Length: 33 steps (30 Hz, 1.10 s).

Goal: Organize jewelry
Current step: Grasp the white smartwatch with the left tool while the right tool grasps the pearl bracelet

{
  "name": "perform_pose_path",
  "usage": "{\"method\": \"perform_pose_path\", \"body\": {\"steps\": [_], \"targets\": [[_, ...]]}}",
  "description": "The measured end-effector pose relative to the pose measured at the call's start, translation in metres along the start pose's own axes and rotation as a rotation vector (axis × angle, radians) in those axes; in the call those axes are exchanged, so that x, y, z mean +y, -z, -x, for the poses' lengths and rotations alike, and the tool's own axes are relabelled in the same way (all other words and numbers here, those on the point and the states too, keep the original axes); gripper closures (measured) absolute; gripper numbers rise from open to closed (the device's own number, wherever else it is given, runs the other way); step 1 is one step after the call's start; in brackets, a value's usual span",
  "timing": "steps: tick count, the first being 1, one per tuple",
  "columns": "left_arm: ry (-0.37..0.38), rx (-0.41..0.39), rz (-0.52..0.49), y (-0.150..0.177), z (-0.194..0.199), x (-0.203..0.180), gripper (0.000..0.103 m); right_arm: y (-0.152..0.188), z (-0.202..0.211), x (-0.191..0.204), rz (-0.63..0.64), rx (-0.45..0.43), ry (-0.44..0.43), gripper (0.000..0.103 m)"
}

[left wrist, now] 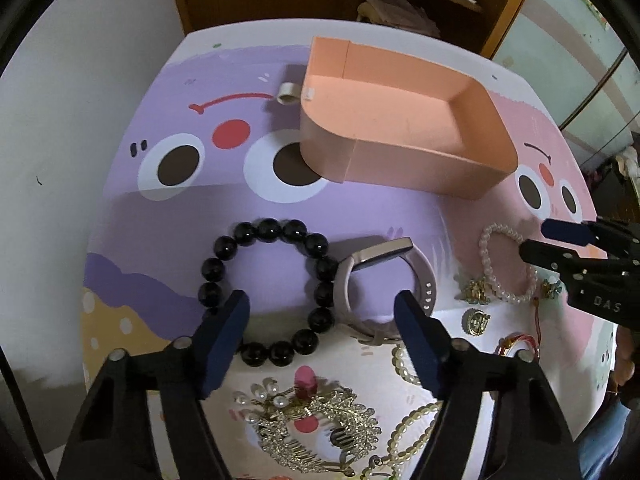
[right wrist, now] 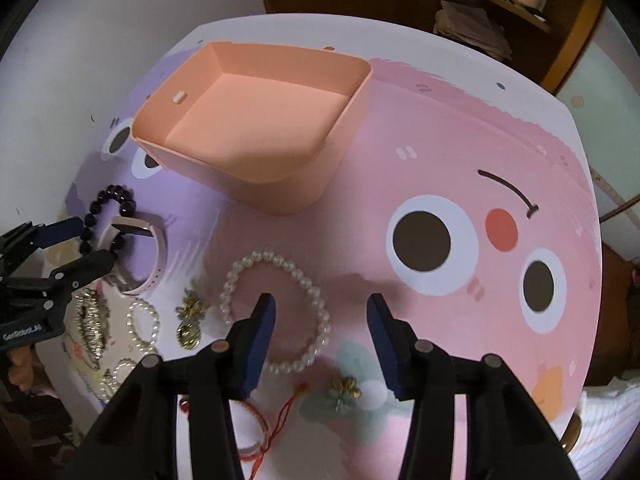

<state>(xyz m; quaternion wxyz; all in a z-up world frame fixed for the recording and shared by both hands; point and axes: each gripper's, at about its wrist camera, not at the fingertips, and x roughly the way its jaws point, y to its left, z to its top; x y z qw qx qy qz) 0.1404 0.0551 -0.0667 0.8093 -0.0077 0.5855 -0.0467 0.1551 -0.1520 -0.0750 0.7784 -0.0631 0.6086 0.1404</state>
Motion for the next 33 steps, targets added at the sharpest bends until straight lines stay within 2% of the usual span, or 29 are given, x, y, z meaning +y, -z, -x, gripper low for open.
{"method": "perform_pose_path", "body": {"steps": [2, 6, 11, 12, 13, 14, 15, 16, 19, 24, 30, 33], "targets": [[0.002, 0.010, 0.005, -0.002, -0.003, -0.001, 0.036, -0.002, -0.004, 0.003, 0.023, 0.002, 0.009, 0.055], [0.021, 0.046, 0.024, -0.010, -0.015, -0.003, 0.054, -0.006, -0.012, 0.008, 0.068, 0.008, 0.031, 0.057], [0.011, 0.067, 0.010, -0.017, -0.028, -0.011, 0.059, -0.011, -0.017, 0.008, 0.092, 0.004, 0.034, 0.063], [0.003, 0.068, 0.001, -0.019, -0.030, -0.014, 0.068, -0.011, -0.017, 0.007, 0.095, 0.000, 0.034, 0.066], [-0.004, 0.068, -0.006, -0.021, -0.032, -0.017, 0.082, -0.013, -0.017, 0.007, 0.098, -0.003, 0.032, 0.069], [-0.005, 0.071, -0.008, -0.022, -0.033, -0.019, 0.087, -0.013, -0.017, 0.006, 0.101, -0.007, 0.032, 0.072], [-0.003, 0.073, -0.008, -0.024, -0.034, -0.021, 0.090, -0.013, -0.017, 0.005, 0.104, -0.010, 0.027, 0.082], [0.000, 0.077, -0.006, -0.025, -0.035, -0.023, 0.090, -0.013, -0.016, 0.004, 0.106, -0.011, 0.026, 0.093], [-0.013, 0.062, -0.019, -0.026, -0.034, -0.030, 0.090, -0.015, -0.018, 0.007, 0.105, -0.011, 0.024, 0.096], [-0.001, 0.021, -0.008, -0.023, -0.015, -0.033, 0.090, -0.009, -0.008, 0.015, 0.091, -0.022, -0.001, 0.096], [0.022, -0.026, -0.022, -0.025, 0.015, -0.037, 0.090, -0.009, 0.031, 0.017, 0.083, -0.094, -0.039, 0.096], [0.049, -0.025, -0.027, -0.024, 0.027, -0.034, 0.090, -0.008, 0.050, 0.024, 0.097, -0.132, -0.044, 0.096]]}}
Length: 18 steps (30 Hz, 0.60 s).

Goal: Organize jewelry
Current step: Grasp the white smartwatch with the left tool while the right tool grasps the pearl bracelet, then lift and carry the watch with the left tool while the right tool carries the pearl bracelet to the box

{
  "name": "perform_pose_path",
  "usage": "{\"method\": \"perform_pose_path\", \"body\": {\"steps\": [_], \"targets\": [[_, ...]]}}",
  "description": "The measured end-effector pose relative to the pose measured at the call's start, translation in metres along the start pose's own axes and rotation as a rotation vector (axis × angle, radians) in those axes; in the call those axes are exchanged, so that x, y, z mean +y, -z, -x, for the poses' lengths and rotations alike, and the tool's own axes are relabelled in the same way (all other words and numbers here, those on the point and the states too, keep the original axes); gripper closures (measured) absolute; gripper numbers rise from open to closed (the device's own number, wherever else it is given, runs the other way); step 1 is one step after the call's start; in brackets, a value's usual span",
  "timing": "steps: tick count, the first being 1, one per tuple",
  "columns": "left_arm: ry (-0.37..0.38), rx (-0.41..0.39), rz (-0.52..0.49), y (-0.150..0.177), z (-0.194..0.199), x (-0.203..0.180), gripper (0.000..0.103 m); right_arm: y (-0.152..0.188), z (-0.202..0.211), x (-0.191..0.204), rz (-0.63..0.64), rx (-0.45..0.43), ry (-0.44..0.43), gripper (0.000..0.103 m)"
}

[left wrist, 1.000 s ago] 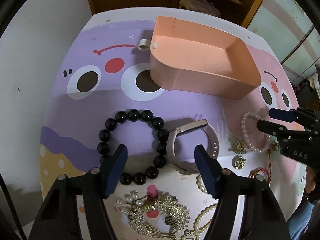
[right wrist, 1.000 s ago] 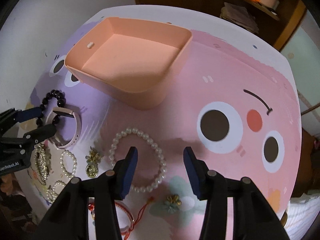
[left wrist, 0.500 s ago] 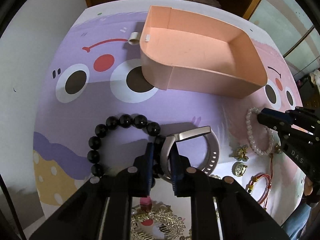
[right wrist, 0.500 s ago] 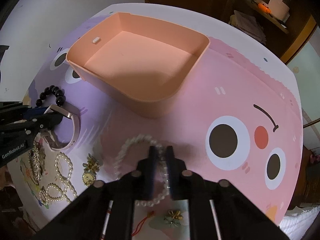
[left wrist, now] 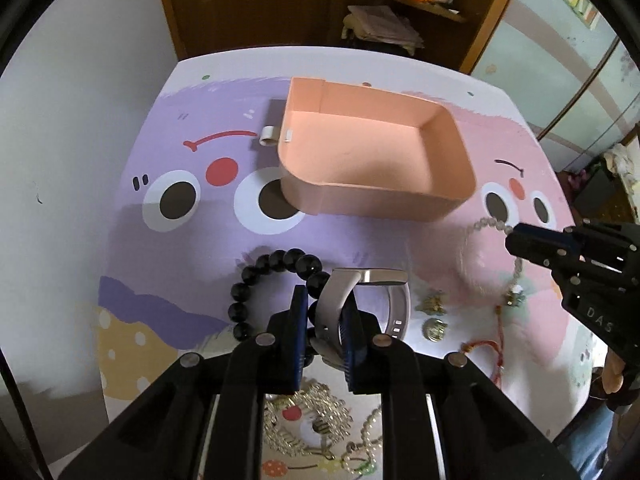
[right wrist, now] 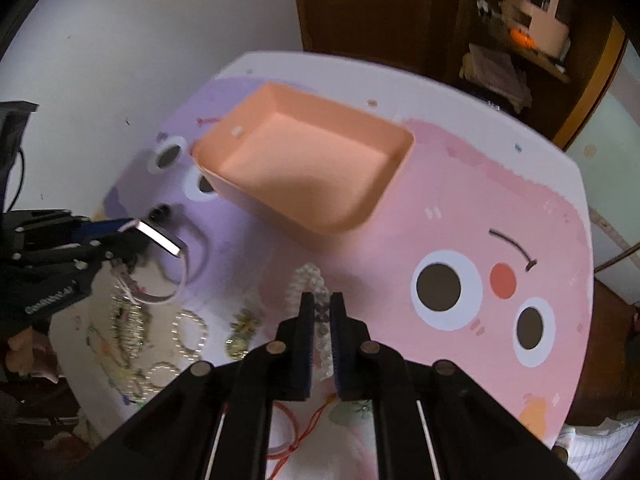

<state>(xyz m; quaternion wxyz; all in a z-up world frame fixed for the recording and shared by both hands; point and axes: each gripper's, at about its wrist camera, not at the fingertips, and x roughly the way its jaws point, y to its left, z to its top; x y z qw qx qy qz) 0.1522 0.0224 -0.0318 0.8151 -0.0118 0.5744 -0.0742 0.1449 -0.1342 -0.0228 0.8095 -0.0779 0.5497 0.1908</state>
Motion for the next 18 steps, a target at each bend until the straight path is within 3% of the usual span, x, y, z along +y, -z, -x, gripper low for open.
{"method": "perform_pose_path", "body": {"steps": [9, 18], "targets": [[0.031, 0.028, -0.018, 0.020, 0.014, 0.015, 0.090, -0.009, 0.025, 0.014, 0.009, -0.057, -0.001, 0.096], [0.045, 0.079, -0.030, 0.037, -0.005, 0.016, 0.090, -0.012, 0.033, 0.021, 0.023, -0.069, 0.013, 0.096]]}}
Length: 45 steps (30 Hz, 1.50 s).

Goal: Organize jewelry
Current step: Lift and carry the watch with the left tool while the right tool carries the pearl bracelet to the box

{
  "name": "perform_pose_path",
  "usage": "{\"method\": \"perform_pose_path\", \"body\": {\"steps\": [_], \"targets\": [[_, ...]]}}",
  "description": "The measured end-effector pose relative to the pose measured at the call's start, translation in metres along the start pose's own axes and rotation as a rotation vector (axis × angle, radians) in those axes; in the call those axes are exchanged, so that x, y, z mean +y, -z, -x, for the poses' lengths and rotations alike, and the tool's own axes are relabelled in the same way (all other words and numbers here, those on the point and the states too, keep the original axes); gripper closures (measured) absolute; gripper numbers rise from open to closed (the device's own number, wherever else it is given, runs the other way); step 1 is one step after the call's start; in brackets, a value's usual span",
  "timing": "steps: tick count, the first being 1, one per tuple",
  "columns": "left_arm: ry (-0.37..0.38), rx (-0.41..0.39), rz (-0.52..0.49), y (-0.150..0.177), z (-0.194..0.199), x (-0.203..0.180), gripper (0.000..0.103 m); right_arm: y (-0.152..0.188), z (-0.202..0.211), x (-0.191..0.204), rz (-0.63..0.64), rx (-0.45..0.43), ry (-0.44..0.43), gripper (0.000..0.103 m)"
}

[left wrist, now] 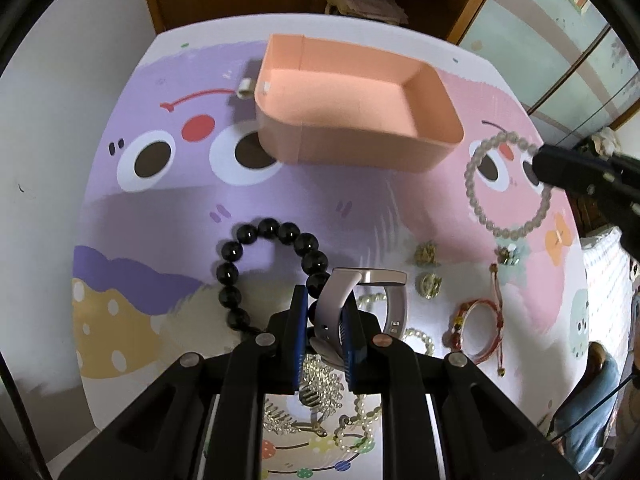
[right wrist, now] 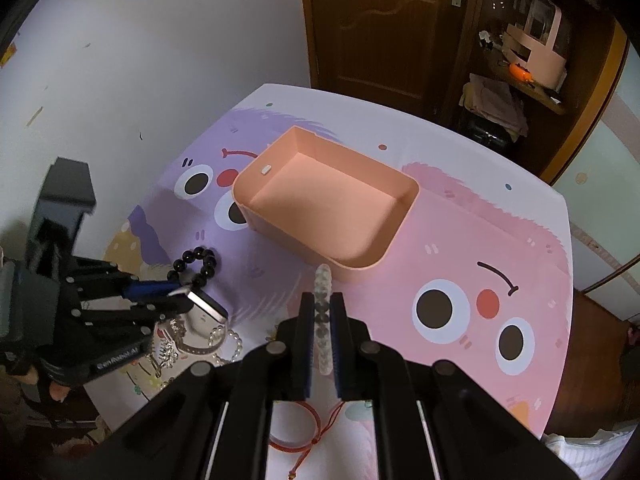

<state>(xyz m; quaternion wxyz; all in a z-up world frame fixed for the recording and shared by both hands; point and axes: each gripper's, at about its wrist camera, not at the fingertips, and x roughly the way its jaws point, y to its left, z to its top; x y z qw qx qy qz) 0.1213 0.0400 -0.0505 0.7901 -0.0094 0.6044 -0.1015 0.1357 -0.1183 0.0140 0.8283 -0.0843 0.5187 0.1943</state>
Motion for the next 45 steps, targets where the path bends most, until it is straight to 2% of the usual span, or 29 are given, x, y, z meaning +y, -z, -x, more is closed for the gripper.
{"method": "perform_pose_path", "body": {"steps": [16, 39, 40, 44, 45], "targets": [[-0.024, -0.015, -0.082, 0.014, -0.009, -0.011, 0.090, 0.007, -0.010, 0.004, 0.005, 0.032, -0.012, 0.096], [-0.055, 0.017, -0.136, 0.012, -0.021, -0.023, 0.090, 0.013, -0.017, 0.001, -0.017, 0.054, -0.036, 0.096], [-0.057, 0.017, -0.135, 0.012, -0.022, -0.023, 0.094, 0.013, -0.017, 0.001, -0.017, 0.055, -0.035, 0.096], [-0.053, 0.010, -0.119, 0.009, -0.019, -0.020, 0.095, 0.013, -0.018, -0.001, -0.023, 0.057, -0.039, 0.096], [-0.051, 0.003, -0.122, 0.008, -0.016, -0.021, 0.098, 0.012, -0.017, -0.001, -0.024, 0.057, -0.041, 0.096]]}}
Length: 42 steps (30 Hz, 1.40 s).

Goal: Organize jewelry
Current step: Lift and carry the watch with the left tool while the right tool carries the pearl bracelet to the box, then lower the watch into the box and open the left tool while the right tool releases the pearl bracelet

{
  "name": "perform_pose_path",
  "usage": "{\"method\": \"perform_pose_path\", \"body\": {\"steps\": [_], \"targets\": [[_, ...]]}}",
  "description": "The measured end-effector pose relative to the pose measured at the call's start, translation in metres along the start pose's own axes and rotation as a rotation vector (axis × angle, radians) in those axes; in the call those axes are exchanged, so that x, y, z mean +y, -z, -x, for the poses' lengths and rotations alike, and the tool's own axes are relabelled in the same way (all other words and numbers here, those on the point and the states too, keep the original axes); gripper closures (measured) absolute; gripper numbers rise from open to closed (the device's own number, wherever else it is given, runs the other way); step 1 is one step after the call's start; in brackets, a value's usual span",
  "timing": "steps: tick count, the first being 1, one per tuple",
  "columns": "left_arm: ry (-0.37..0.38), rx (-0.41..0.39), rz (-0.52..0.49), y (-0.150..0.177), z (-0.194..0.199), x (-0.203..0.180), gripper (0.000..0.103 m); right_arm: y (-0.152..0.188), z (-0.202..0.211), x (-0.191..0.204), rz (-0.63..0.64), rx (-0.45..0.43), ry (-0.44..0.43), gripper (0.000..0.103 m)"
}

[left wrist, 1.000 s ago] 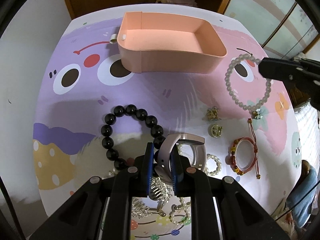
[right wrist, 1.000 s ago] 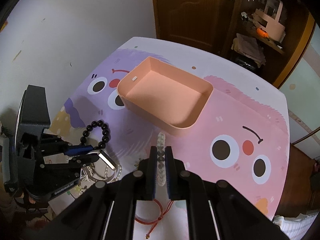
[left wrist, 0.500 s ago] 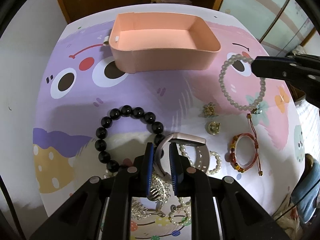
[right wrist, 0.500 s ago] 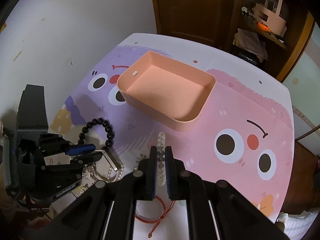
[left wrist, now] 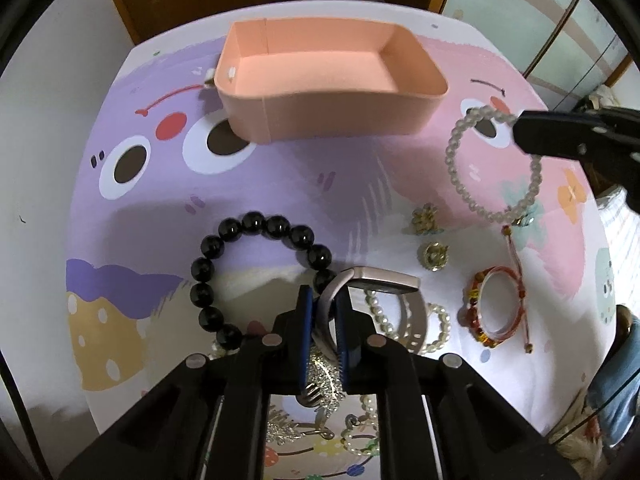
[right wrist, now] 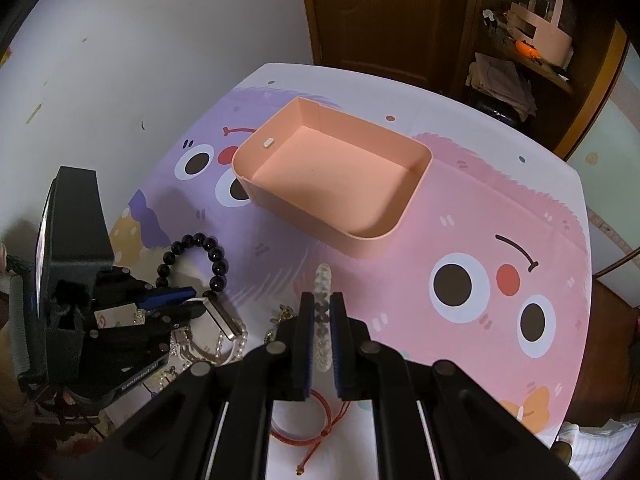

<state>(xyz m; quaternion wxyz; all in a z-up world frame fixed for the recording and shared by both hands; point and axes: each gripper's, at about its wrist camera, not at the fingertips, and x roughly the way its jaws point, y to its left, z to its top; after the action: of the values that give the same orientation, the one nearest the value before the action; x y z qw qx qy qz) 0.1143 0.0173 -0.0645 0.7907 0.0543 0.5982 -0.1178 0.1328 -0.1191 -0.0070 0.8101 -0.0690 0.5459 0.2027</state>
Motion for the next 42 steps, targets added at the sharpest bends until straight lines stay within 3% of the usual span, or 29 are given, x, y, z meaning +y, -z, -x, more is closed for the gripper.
{"method": "perform_pose_path", "body": {"steps": [8, 16, 24, 30, 42], "targets": [[0.012, -0.112, 0.005, -0.033, 0.048, -0.002, 0.099, -0.016, 0.014, -0.005, -0.018, -0.036, -0.009, 0.096], [-0.055, -0.247, 0.073, -0.096, 0.079, 0.011, 0.099, -0.053, 0.024, -0.020, -0.089, -0.107, 0.001, 0.096], [-0.075, -0.220, 0.172, -0.131, 0.023, 0.032, 0.099, -0.082, -0.016, -0.043, -0.222, -0.106, -0.059, 0.096], [-0.062, -0.175, 0.194, -0.131, -0.013, 0.034, 0.099, -0.082, -0.065, -0.052, -0.245, 0.004, -0.064, 0.096], [-0.066, -0.118, 0.187, -0.134, -0.043, 0.027, 0.093, -0.069, -0.093, -0.062, -0.241, 0.072, 0.043, 0.096]]}}
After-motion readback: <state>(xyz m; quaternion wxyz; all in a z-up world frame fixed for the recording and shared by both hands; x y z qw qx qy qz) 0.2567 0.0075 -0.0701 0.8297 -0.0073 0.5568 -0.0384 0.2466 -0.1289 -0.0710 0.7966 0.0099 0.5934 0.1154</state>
